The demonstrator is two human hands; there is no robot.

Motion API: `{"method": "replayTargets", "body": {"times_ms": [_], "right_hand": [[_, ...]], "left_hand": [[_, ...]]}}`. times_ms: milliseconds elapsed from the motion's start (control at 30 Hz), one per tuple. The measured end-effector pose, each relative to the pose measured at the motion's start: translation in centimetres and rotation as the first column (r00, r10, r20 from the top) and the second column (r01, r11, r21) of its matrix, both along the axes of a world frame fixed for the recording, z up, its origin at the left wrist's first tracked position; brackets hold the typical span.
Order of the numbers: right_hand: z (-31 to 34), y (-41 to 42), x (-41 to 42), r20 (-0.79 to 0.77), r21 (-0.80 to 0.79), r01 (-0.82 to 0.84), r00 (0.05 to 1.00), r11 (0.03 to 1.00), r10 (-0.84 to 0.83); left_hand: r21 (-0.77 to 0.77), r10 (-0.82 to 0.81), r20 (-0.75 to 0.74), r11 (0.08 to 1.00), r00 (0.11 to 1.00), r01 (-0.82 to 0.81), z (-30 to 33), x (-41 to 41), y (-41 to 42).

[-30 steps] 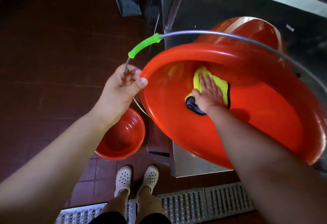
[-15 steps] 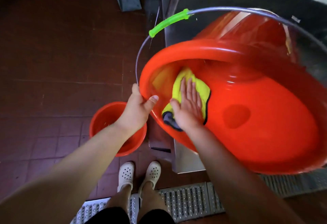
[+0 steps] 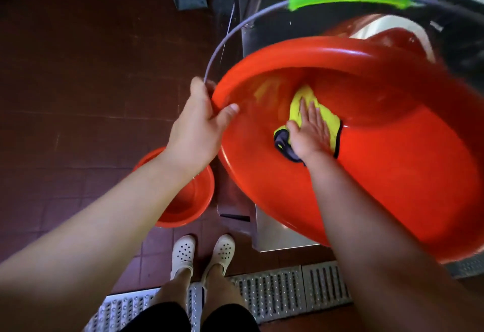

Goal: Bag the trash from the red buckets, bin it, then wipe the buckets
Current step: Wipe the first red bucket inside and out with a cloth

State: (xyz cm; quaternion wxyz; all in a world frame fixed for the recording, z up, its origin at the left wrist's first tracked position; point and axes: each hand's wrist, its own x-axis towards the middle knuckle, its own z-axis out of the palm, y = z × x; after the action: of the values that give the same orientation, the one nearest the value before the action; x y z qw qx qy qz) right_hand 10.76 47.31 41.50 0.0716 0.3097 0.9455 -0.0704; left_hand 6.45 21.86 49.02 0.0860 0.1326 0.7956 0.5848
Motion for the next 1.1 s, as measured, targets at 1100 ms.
{"method": "replayTargets", "body": {"times_ms": [1100], "right_hand": [[10.1, -2.4, 5.5, 0.345, -0.079, -0.102, 0.930, 0.992, 0.123]], "left_hand": [[-0.278, -0.106, -0.135, 0.958, 0.985, 0.065, 11.8, -0.2, 0.3]]}}
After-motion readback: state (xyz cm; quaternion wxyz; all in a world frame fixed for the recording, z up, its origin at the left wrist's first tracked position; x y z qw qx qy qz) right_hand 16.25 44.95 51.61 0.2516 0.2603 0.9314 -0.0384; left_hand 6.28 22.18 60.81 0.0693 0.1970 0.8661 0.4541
